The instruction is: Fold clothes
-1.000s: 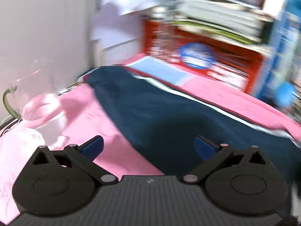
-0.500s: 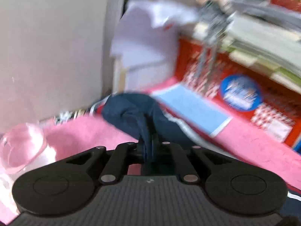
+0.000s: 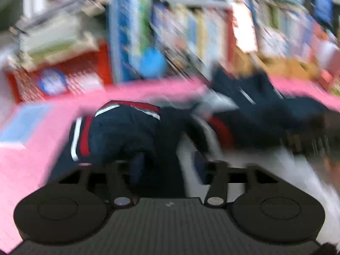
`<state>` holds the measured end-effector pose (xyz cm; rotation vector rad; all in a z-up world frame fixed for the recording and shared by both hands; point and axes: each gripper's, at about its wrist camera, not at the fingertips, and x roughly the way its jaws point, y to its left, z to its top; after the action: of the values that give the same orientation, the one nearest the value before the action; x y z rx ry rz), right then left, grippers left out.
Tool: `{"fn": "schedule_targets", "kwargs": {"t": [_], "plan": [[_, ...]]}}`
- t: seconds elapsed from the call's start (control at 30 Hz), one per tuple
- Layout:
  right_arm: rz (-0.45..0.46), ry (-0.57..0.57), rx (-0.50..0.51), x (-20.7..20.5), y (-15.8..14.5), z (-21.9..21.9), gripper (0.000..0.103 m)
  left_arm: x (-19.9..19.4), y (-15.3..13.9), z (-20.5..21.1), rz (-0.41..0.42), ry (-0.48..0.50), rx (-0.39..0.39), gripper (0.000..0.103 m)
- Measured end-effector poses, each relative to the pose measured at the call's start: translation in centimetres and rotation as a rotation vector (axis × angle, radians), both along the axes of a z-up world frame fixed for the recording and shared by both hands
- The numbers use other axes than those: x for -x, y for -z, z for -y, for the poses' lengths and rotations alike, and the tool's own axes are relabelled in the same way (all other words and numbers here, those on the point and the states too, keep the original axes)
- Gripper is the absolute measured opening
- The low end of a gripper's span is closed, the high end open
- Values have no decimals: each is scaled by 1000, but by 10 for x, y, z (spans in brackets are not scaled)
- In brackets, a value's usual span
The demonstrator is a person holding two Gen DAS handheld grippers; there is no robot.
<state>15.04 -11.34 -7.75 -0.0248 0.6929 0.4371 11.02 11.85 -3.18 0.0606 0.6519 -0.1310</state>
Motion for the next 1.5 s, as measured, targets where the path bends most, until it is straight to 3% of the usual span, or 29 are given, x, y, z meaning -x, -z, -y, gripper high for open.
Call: {"fn": "schedule_targets", "kwargs": {"t": [0.07, 0.13, 0.3, 0.4, 0.53, 0.6, 0.63, 0.67, 0.7, 0.77, 0.87, 1.07, 1.13, 1.23, 1.3, 1.37, 1.43, 1.5], "plan": [[52, 2, 68, 9, -12, 2, 101, 29, 4, 6, 27, 31, 10, 88], [115, -14, 131, 19, -25, -2, 101, 56, 1, -4, 87, 40, 35, 97], [199, -147, 142, 30, -45, -74, 101, 101, -3, -45, 193, -67, 55, 102], [220, -231, 154, 27, -40, -140, 101, 99, 4, -74, 157, -190, 32, 101], [271, -328, 294, 21, -18, -234, 101, 90, 8, -101, 121, -249, 163, 99], [246, -345, 392, 10, 1, -269, 89, 85, 9, -110, 112, -265, 207, 99], [214, -351, 434, 4, 10, -283, 47, 81, 9, -110, 97, -270, 207, 99], [168, -349, 446, -3, 15, -289, 31, 79, 10, -111, 82, -267, 207, 99], [143, -331, 424, -7, 15, -291, 29, 77, 10, -111, 67, -264, 206, 99], [142, -293, 341, -9, -2, -279, 20, 78, 10, -110, 71, -250, 211, 99], [155, -224, 159, -7, -41, -238, 18, 86, 13, -111, 83, -240, 210, 99], [162, -38, -261, 6, -112, -84, 17, 97, 11, -108, 140, -239, 190, 99], [126, 1, -373, 7, -113, -29, 17, 100, 8, -101, 165, -197, 177, 101], [69, 83, -489, 10, -83, 46, 19, 98, 1, -86, 139, -150, 193, 101], [-15, 232, -498, 6, -49, 86, 30, 93, -4, -73, 142, -123, 179, 102], [-137, 419, -392, -3, -16, 111, 71, 87, -9, -59, 147, -122, 124, 102], [-185, 503, -321, 0, 4, 123, 73, 78, -11, -45, 142, -122, 56, 102], [-129, 462, -335, 13, 4, 128, 88, 69, -12, -36, 135, -123, 14, 103]]}}
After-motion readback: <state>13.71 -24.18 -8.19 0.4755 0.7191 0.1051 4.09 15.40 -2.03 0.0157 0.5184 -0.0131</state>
